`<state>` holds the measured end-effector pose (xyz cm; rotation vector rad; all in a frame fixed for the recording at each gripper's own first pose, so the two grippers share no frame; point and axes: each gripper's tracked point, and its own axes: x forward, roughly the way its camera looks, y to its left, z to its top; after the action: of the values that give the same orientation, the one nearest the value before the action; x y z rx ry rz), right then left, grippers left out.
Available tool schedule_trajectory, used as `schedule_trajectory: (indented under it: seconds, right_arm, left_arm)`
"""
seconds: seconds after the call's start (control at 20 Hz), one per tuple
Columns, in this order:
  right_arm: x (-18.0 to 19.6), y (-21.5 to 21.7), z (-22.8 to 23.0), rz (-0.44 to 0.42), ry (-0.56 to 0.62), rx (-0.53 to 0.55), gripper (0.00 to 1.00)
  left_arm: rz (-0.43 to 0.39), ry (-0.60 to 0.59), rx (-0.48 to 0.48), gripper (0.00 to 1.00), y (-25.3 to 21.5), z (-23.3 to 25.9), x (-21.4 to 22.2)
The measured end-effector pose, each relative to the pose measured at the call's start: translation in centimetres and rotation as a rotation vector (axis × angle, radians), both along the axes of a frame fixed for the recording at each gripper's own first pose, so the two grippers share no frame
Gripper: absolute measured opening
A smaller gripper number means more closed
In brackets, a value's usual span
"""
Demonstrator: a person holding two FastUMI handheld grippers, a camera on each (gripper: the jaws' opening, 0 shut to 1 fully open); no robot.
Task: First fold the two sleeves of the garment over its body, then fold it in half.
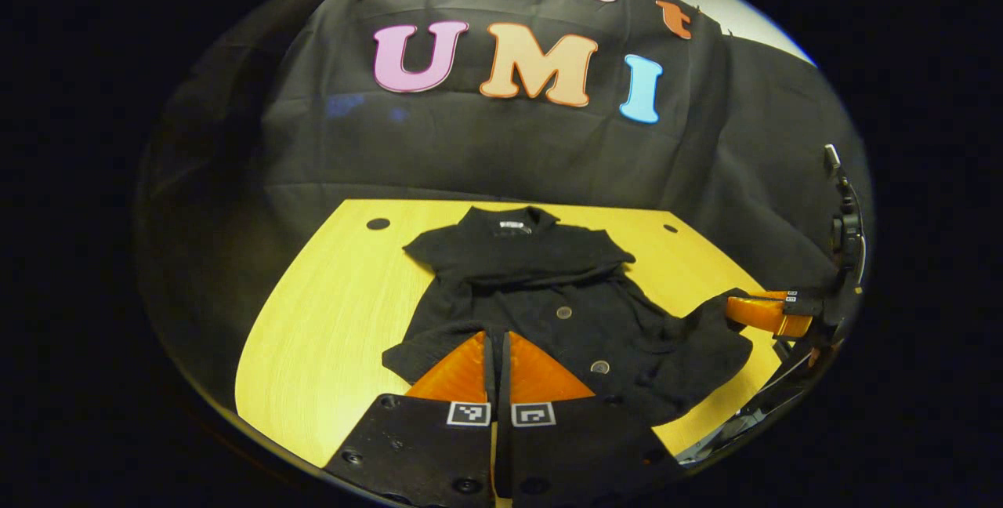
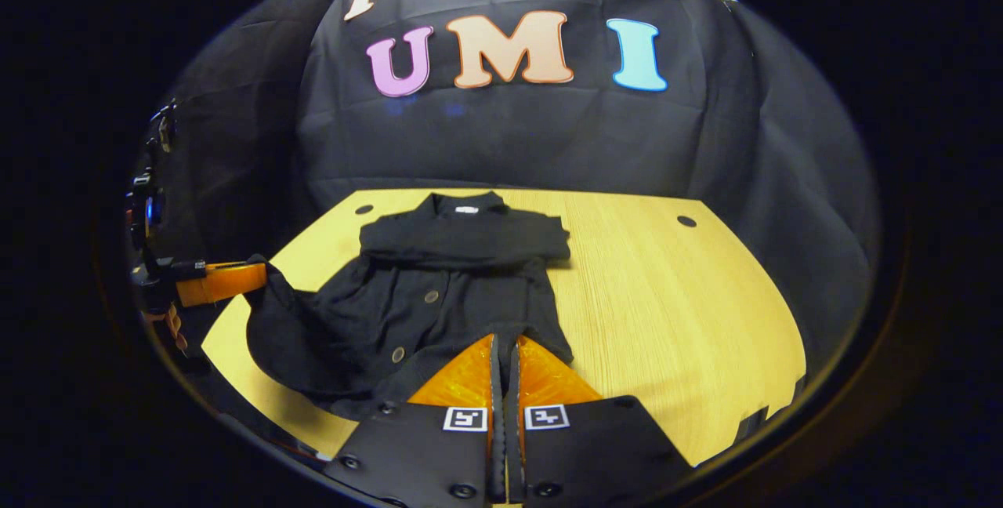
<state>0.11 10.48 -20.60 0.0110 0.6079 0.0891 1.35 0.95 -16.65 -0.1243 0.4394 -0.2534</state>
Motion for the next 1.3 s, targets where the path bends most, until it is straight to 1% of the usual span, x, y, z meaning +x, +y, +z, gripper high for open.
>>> schedule_trajectory:
  seconds: [0.2, 0.25, 0.3, 0.45, 0.6, 0.7, 0.9, 1.0, 1.15, 1.3]
  right_arm:
    - [3.9, -0.5, 3.9, 0.011, -0.065, 0.003, 0.03]
    - [4.8, -0.6, 4.7, 0.015, -0.08, 0.006, 0.0]
    - [6.0, -0.8, 5.6, 0.016, -0.095, 0.009, 0.03]
    - [9.5, -1.6, 7.8, 0.024, -0.137, -0.005, 0.03]
    - [13.4, -1.8, 9.3, 0.056, -0.168, -0.02, 0.03]
    - [15.9, -2.1, 9.5, 0.077, -0.171, -0.029, 0.03]
    - [20.5, -2.1, 9.5, 0.112, -0.177, 0.009, 0.03]
    - [22.8, -2.5, 9.0, 0.125, -0.176, 0.005, 0.03]
    - [26.2, -3.0, 7.3, 0.126, -0.163, 0.016, 0.03]
    - [29.3, -3.2, 5.0, 0.107, -0.144, 0.053, 0.03]
  left_arm:
    - [0.034, -0.055, -0.01, 0.0, 1.0, 2.8, 3.4]
    - [0.044, -0.063, -0.02, 0.0, 1.0, 3.5, 4.3]
    - [0.054, -0.068, -0.03, 0.0, 1.1, 4.0, 5.3]
    - [0.092, -0.111, -0.044, 0.0, 1.5, 6.1, 8.8]
    - [0.139, -0.157, -0.054, 0.0, 1.9, 7.8, 12.3]
    - [0.185, -0.172, -0.045, 0.0, 2.4, 8.1, 14.3]
    - [0.244, -0.171, -0.028, 0.0, 2.7, 7.9, 17.6]
    - [0.274, -0.161, -0.02, 0.0, 2.9, 7.2, 19.3]
    - [0.315, -0.139, -0.011, 0.0, 3.4, 5.6, 21.9]
    - [0.341, -0.119, 0.016, 0.0, 3.5, 3.3, 24.5]
